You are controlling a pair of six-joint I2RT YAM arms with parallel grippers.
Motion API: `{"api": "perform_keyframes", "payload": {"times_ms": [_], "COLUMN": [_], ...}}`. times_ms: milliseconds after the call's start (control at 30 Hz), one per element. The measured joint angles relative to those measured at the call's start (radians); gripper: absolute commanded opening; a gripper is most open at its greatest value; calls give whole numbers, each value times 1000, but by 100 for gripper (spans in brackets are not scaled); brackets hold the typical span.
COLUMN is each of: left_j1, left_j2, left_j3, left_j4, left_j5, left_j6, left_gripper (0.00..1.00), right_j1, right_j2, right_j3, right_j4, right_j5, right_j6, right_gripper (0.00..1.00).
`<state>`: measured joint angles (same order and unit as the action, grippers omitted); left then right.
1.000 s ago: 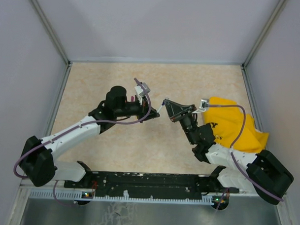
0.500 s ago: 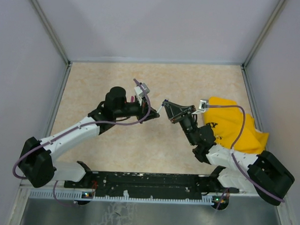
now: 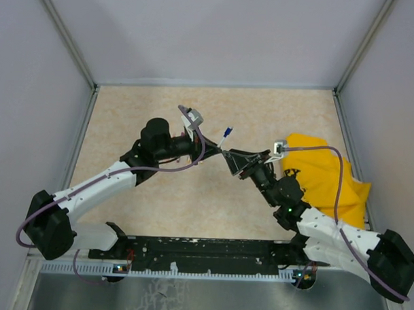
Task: Insert the pens into the pen caps
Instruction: Press the pen cap onto the pen.
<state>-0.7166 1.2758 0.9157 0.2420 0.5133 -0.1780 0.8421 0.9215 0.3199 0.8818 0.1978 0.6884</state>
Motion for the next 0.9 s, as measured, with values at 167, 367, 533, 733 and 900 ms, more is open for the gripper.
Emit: {"api": "perform_keyframes", "payload": {"times_ms": [167,367,533,733,900], "left_j1": [0,0,0,0,0], "left_j2": [-1,-1,-1,-1,-1], "left_j3": [0,0,0,0,0], "left_j4": [13,13,13,13,13], "left_j5": [0,0,1,3,5], "left_j6": [0,0,0,0,0], "left_gripper": [0,0,0,0,0], "right_j1": [-16,-171,-237,-248,-250], "right_j2": [-155,-196,-129,10,70], "right_j3": [30,196,343,497,528], "right_j4": [-221,-489,-605,-671,-690], "right_j5": [71,62,3,-114,-198], "right_j6": [-17,14,38,57,70], "right_gripper": [50,50,50,50,45]}}
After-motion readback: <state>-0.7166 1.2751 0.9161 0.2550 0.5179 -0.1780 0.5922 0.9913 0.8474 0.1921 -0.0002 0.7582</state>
